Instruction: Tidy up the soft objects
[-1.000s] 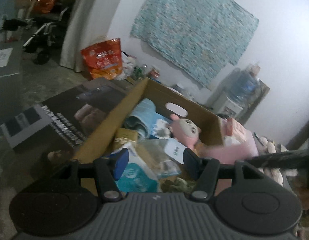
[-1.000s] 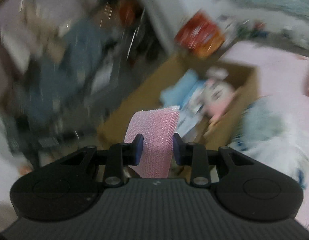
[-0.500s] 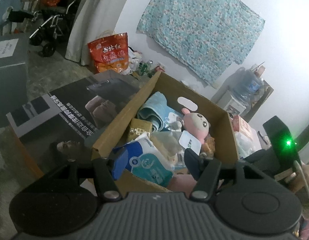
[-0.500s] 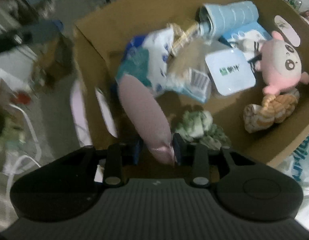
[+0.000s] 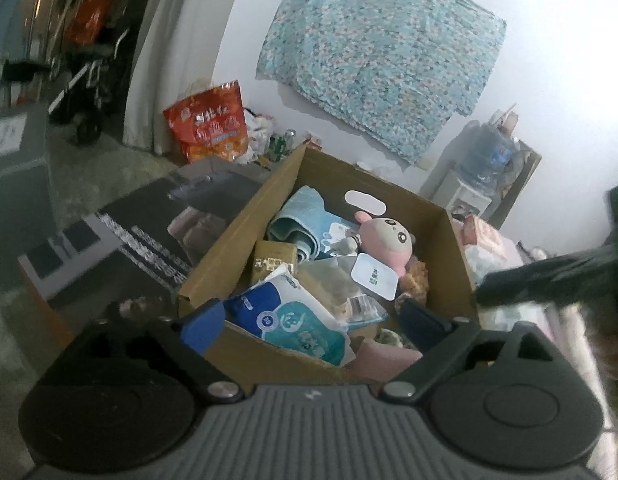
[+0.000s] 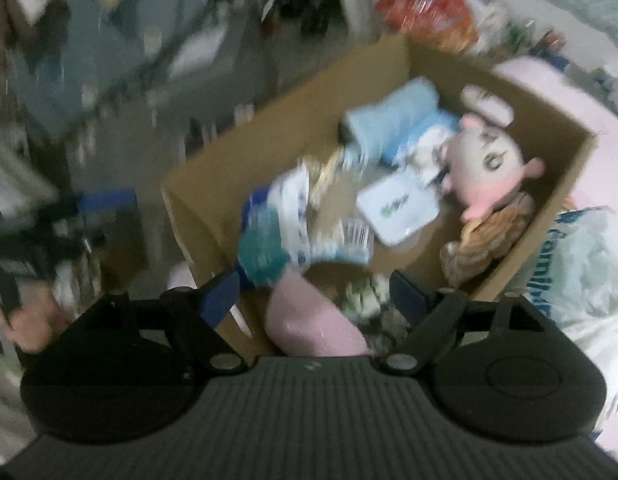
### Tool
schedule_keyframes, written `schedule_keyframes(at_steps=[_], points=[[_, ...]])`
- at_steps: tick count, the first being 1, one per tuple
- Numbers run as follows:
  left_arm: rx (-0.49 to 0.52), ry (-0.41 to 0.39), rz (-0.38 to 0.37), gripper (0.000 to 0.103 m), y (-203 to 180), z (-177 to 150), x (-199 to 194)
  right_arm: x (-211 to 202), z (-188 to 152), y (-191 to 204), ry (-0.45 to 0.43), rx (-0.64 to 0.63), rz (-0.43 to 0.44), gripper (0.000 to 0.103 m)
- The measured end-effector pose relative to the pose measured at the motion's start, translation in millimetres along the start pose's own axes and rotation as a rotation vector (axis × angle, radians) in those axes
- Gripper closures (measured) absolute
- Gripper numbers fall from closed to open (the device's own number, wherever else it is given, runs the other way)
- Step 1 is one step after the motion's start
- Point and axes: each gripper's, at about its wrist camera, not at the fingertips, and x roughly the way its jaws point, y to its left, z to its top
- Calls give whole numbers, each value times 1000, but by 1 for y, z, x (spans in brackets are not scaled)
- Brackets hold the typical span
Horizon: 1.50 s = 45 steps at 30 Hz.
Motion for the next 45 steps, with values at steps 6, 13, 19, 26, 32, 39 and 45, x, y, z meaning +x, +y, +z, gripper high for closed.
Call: schedule_keyframes(at_steps=[6,13,19,26,32,39,45], points=[[164,-27,23,0,-30,-7,-16,-75,-69,2,-377,119,-83,1],[271,-48,-39,0,-70,-21,-30,-107,-171,25,-524,214,-300,1],[389,-57,-68,0,-104,-41,-35,-100,-220,49,-499,262,-559,1],[508,0,-38,0,-136,-57,-29,-87,-239,77,-486,231,-799,1],[549,-13,2,0,-147,-64,-30,-88,-242,89,-528,201,-934,1],[444,22,-80,0,-131,-57,-24,-100,-247,82,-561,310,-825,1],[385,48,-80,0,-118,-52,-17,-82,-244,74,-525,385,-722,1]])
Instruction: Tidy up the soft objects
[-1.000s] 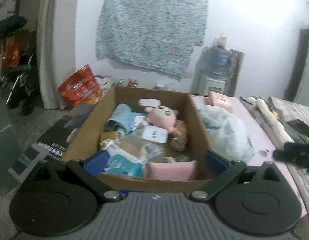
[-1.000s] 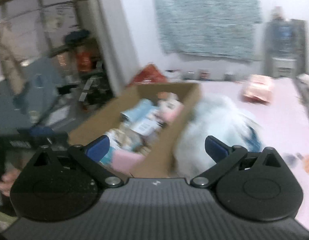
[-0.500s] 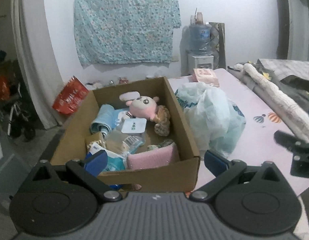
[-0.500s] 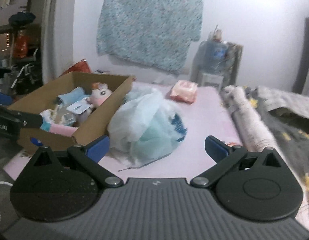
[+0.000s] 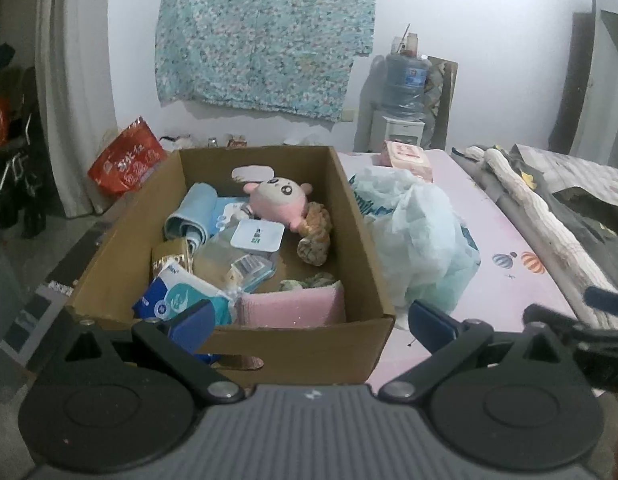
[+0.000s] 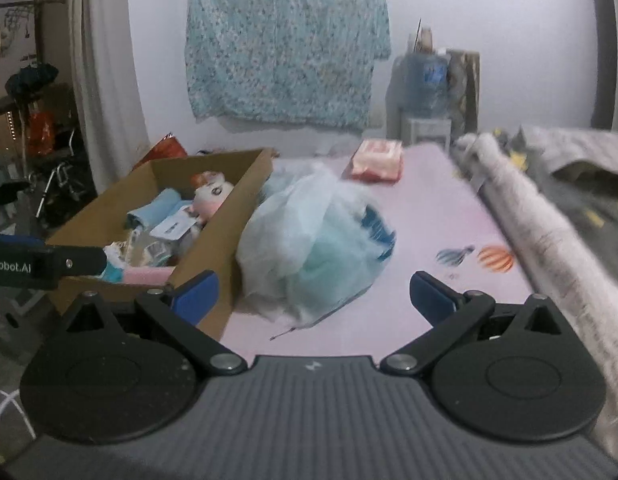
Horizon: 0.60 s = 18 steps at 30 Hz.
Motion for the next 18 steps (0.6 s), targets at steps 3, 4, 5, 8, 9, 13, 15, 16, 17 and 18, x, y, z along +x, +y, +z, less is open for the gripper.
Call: schedule_keyframes(at_steps=[3,4,5,8,9,13,15,16,17,18], points=[[-20,17,3,0,7,2,3,9,-1,8,32,-2,18,1],[-29,22,10,0,9,3,4,12,-2,11,44,3,27,1],[-35,25,19,0,12,5,4,14,-2,13,52,7,36,1],[-42,41,57,0,17,8,7,23,-1,19,84,29,71,1],[-41,46,68,0,18,8,7,27,1,21,95,38,85,1],[-10,76,130,0,18,9,12,41,9,29,129,66,124,1],[4,90,152,0,16,10,15,47,12,33,142,62,126,1],[7,97,160,0,17,9,17,50,13,35,146,61,122,1],[8,106,165,0,16,9,18,52,14,36,149,58,119,1],[8,113,167,0,17,10,20,54,15,38,154,57,118,1]])
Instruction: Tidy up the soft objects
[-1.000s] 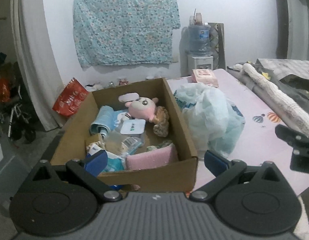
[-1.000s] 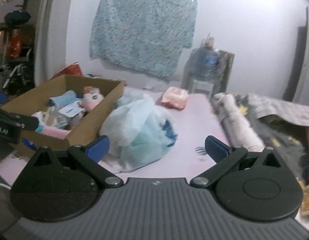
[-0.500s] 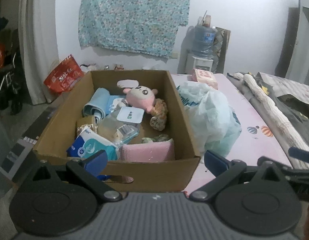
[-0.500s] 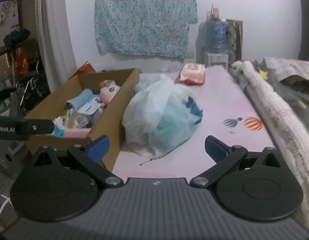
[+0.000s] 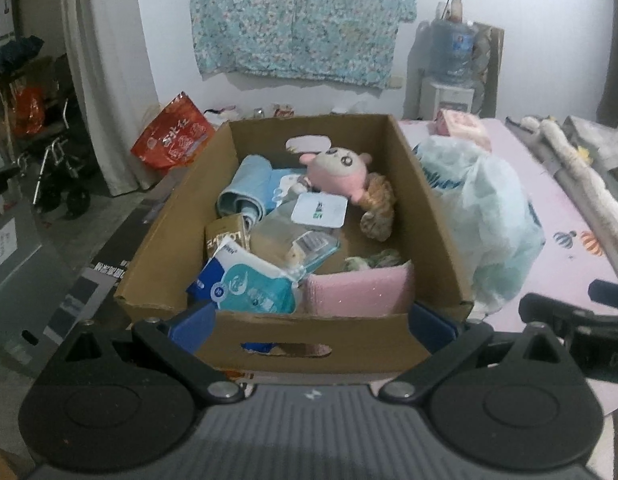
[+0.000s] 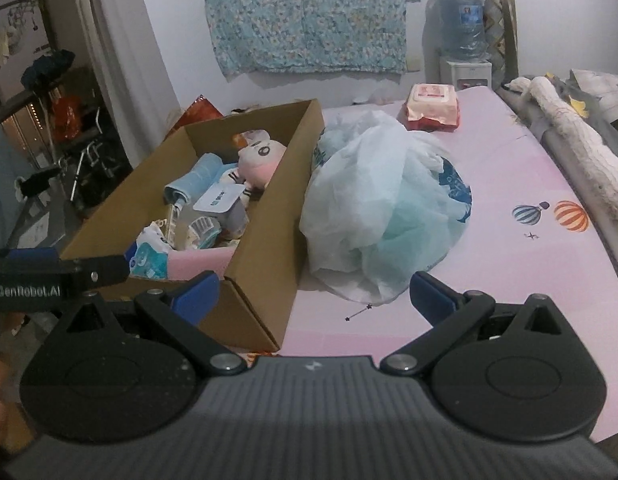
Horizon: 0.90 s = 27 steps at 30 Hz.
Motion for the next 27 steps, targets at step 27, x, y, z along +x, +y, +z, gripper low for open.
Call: schedule_keyframes(at_steps=[27], points=[[-40,41,54,0,10,-6,11,13,6,16,24,-71,-29,1]])
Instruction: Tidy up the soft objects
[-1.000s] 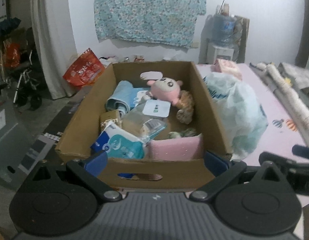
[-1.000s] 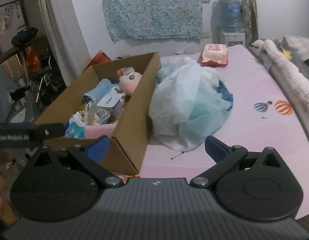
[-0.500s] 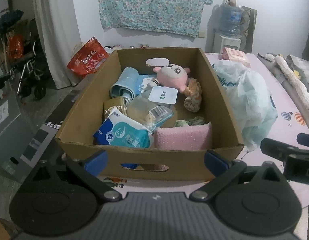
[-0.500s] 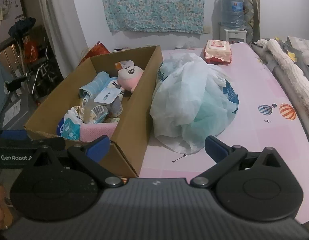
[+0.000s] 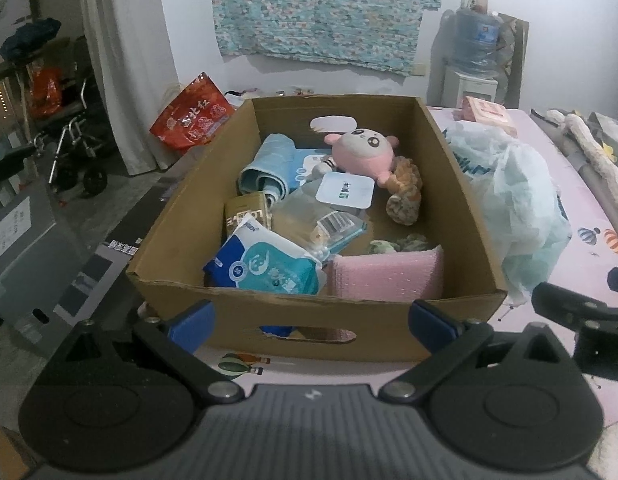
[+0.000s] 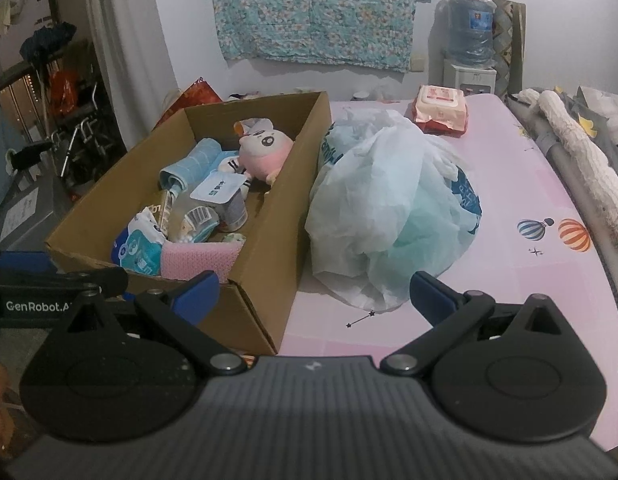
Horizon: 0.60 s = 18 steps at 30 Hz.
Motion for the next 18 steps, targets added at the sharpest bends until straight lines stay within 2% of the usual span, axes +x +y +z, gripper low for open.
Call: schedule_keyframes(at_steps=[18], points=[[-2,-4,2,0,1,0,-1,2,0,3,16,-20,0,1]])
